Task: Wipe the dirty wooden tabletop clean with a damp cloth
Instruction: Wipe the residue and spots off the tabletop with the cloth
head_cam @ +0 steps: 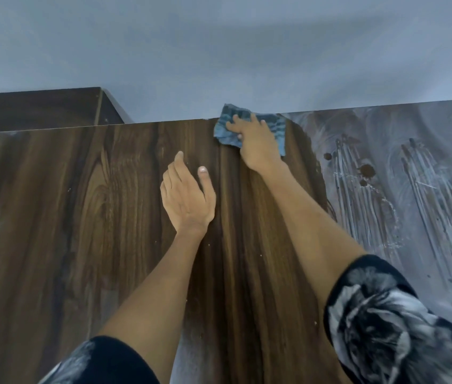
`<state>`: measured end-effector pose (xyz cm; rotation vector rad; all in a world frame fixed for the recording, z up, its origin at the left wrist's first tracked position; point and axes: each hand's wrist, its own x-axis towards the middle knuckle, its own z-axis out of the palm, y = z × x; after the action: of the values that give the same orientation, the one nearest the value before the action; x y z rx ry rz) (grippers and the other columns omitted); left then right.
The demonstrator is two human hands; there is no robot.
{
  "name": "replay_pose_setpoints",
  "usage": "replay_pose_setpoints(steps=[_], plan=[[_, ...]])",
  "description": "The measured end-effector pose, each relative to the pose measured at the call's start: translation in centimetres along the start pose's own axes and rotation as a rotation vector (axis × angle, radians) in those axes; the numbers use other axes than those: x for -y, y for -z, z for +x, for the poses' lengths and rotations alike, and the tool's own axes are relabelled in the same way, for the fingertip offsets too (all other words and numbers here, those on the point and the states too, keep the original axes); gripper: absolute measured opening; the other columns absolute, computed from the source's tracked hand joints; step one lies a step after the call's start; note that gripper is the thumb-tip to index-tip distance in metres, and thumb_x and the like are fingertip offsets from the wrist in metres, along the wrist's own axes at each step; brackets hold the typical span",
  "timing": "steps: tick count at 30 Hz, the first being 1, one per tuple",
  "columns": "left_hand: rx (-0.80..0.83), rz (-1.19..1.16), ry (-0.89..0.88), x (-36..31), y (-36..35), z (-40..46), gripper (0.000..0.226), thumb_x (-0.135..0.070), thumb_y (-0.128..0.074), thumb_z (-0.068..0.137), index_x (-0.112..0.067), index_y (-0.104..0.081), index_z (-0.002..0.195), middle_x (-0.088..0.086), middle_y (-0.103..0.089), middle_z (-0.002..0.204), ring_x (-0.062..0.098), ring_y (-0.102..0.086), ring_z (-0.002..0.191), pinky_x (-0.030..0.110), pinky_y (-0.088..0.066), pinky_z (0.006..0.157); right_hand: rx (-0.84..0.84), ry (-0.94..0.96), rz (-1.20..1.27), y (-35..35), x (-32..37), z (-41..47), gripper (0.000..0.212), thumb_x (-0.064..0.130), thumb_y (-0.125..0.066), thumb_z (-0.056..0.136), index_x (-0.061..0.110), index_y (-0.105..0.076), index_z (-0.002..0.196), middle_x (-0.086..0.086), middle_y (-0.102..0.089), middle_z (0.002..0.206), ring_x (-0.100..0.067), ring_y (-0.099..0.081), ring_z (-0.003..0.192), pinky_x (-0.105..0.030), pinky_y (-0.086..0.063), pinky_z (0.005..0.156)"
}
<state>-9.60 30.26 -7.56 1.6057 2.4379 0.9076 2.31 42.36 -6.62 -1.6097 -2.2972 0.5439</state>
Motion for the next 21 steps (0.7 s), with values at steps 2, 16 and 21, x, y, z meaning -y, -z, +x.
replay_pose_setpoints(steps=[2,16,21], plan=[[-0.01,-0.039,0.031,0.1,0.0,-0.1,0.051,-0.037,-0.03,0.094,-0.004,-0.038,0.133,0.011,-0.056,0.118,0.024,-0.053,0.11,0.038,-0.041,0.096,0.033,0.059,0.037,-0.6,0.9,-1.5,0.053,-0.007,-0.035,0.091,0.021,-0.042,0.135,0.001,-0.031,0.149,-0.026,-0.014,0.142,-0.032,-0.003,0.115],[0.117,-0.005,-0.024,0.8,0.5,-1.4,0.047,-0.031,-0.035,0.097,-0.004,-0.036,0.135,0.013,-0.048,0.134,0.026,-0.041,0.128,0.042,-0.033,0.109,0.023,0.023,0.022,1.8,-0.3,-14.6,0.053,-0.003,-0.051,0.085,0.031,-0.053,0.125,0.013,-0.046,0.138,-0.006,-0.024,0.135,-0.033,-0.006,0.115],[0.187,0.102,-0.053,1.5,0.6,-2.3,0.04,-0.015,-0.034,0.097,-0.01,-0.04,0.137,0.007,-0.037,0.146,0.021,-0.025,0.139,0.036,-0.017,0.117,-0.08,-0.157,-0.051,0.5,1.7,-8.6,0.056,-0.001,-0.044,0.089,0.031,-0.041,0.135,0.011,-0.033,0.147,-0.017,-0.017,0.141,-0.036,-0.005,0.115]])
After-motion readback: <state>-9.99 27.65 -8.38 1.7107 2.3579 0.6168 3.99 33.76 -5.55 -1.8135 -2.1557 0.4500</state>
